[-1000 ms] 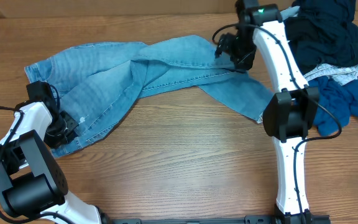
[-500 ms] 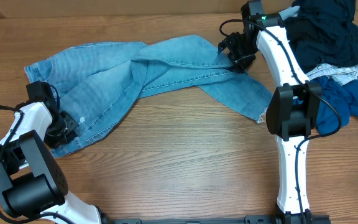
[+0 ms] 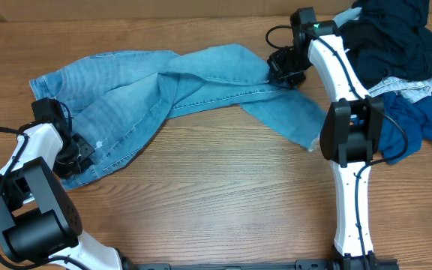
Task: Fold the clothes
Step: 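Pull the jeans leg rightward with the right gripper to spread it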
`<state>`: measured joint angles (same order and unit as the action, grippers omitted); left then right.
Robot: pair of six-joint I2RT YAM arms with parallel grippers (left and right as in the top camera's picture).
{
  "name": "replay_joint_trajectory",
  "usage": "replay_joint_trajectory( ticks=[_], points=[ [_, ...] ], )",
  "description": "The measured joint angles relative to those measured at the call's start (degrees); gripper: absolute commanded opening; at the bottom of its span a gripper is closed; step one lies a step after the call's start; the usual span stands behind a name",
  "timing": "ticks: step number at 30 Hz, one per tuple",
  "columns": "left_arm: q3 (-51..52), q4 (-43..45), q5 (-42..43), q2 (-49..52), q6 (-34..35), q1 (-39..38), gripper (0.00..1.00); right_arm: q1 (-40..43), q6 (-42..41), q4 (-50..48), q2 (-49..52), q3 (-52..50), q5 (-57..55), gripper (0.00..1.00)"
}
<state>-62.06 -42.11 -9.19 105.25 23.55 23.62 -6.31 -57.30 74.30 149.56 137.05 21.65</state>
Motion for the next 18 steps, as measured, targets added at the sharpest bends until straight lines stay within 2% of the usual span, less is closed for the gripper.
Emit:
replay_joint_trajectory(
  ticks=[4,8,18],
  points=[
    [0.0,0.2,0.0,0.0,0.0,0.0,0.04,1.0,3.0,8.0,-0.1,2.1,-1.0,0.04],
    [0.0,0.2,-0.1,0.0,0.0,0.0,0.04,1.4,6.5,10.5,-1.9,4.1,-3.7,0.04],
    [0.0,0.2,-0.1,0.0,-0.1,0.0,0.04,0.3,13.7,20.4,-18.1,5.8,-8.7,0.04]
  ],
)
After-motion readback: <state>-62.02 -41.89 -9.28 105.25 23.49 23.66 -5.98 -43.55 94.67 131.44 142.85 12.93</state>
